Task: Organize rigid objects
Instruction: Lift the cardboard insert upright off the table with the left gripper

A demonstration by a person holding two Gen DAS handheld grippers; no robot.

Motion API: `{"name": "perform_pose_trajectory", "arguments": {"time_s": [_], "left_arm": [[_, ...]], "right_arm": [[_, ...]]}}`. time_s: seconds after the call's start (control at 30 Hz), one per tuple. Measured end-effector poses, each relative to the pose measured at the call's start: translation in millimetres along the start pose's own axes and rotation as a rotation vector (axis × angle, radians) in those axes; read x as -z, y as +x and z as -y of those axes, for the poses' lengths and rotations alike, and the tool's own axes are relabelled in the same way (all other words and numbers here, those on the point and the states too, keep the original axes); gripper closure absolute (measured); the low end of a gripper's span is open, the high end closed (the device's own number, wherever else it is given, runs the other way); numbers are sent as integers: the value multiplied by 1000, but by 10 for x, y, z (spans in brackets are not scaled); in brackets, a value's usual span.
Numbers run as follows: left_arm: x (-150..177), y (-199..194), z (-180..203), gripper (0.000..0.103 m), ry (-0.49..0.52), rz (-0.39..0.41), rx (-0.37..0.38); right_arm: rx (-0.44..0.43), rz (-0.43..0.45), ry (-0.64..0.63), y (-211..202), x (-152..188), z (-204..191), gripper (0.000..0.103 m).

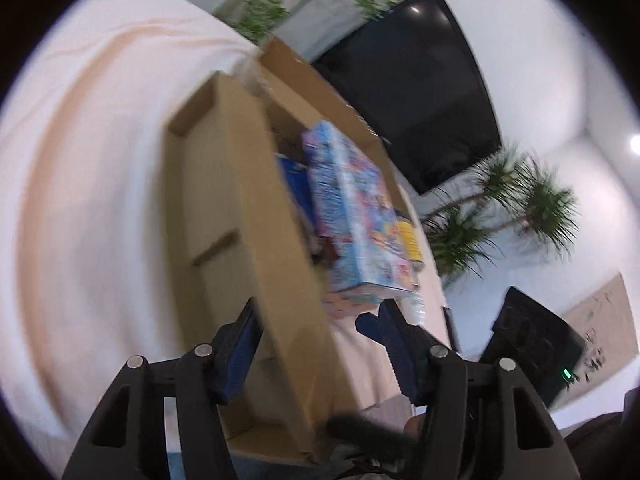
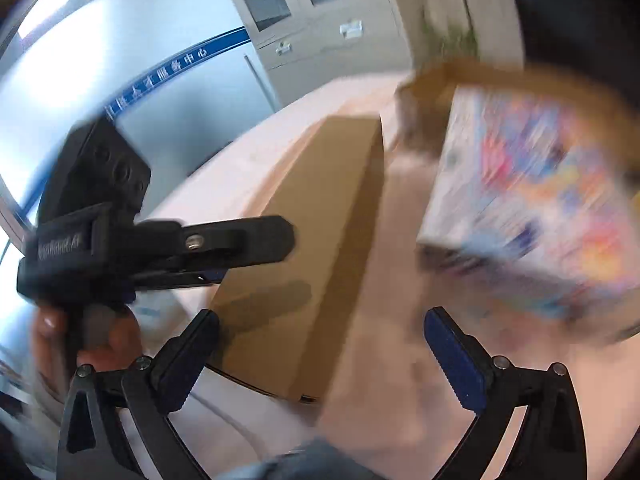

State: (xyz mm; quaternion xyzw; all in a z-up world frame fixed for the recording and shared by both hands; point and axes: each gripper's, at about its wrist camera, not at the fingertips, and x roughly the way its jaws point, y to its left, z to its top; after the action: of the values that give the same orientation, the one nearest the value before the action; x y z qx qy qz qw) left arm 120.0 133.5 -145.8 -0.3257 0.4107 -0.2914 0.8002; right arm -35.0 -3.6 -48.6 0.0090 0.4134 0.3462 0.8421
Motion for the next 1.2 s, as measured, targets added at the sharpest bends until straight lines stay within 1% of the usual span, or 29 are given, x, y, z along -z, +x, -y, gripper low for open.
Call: {"name": "perform_pose_trajectory", "arguments": {"time_s": [0.07, 0.1, 0.17, 0.2, 0.23, 0.27, 0.3, 0.33, 0.37, 0.4, 0.5, 0.53, 0.57, 0.6, 0.63, 0.67, 0.73, 0.77, 0.8, 0.83, 0.87, 0.93, 0.97, 1.0, 1.03, 1.07, 1.1, 1.13, 1.2], "left_arm": [[-32, 107, 126, 46, 50, -14, 14], [-43, 109, 134, 46, 56, -18, 18], [-2, 41, 93, 46, 47, -7, 4], [-7, 49, 123, 46, 41, 1, -10], [19, -11, 87, 46, 27, 15, -27], [49, -70, 45, 46, 11, 29, -41], [72, -147, -10, 46, -7, 47, -61], [100, -221, -61, 46, -24, 67, -79], [128, -284, -116, 46, -43, 85, -96], [169, -340, -188, 46, -64, 100, -111], [256, -349, -331, 46, -115, 102, -152], [276, -316, -365, 46, -124, 92, -157], [292, -265, -385, 46, -131, 76, -146], [298, -224, -385, 46, -131, 63, -134], [308, -182, -368, 46, -125, 50, -125], [308, -143, -351, 46, -116, 39, -121], [298, -98, -360, 46, -106, 17, -123], [309, -36, -286, 46, -103, 2, -138], [317, -6, -262, 46, -93, -11, -148], [322, 23, -228, 52, -80, -24, -151], [312, 40, -214, 59, -72, -32, -149], [299, 79, -165, 59, -48, -36, -187], [293, 96, -140, 59, -39, -37, -202], [282, 110, -142, 59, -34, -40, -215], [282, 120, -135, 61, -34, -44, -226], [282, 125, -138, 64, -33, -50, -233], [287, 125, -123, 65, -31, -54, -242], [296, 119, -105, 68, -23, -57, -255], [318, 91, -45, 68, -4, -55, -272]], "right_arm": [[19, -3, -51, -96, -9, -41, 1], [33, 5, -61, -107, 74, -187, 1], [83, 2, -71, -53, 67, -180, 3], [68, -11, -52, -2, 107, -165, 5], [42, -27, -26, 68, 53, -290, 17], [5, -41, -9, 124, 31, -274, 32], [-13, -43, -10, 164, -14, -269, 32], [-3, -36, -8, 149, -8, -279, 33], [-11, -30, 7, 90, -39, -269, 34], [-32, -27, 38, 161, -72, -237, 34], [-145, -32, 220, 169, 3, 98, 38], [-242, -44, 341, 209, 60, 295, 38], [-309, -58, 419, 323, 60, 456, 39], [-382, -79, 503, 395, 128, 570, 40], [-420, -98, 555, 455, 188, 638, 42], [-429, -113, 574, 518, 210, 684, 42], [-392, -125, 538, 520, 221, 673, 41], [-358, -120, 512, 566, 141, 696, 37], [-297, -108, 460, 526, 86, 669, 31], [-215, -83, 401, 434, 48, 619, 18], [-152, -55, 358, 353, 15, 588, 13], [-46, -13, 261, 172, -50, 474, 13], [-3, -9, 213, 135, -72, 419, 14], [32, -14, 175, 153, -90, 380, 16], [48, -33, 156, 219, -111, 356, 26], [57, -59, 147, 249, -83, 295, 46], [64, -89, 142, 287, -55, 247, 57], [88, -114, 134, 345, -26, 214, 66], [139, -122, 107, 451, 1, 224, 67]]}}
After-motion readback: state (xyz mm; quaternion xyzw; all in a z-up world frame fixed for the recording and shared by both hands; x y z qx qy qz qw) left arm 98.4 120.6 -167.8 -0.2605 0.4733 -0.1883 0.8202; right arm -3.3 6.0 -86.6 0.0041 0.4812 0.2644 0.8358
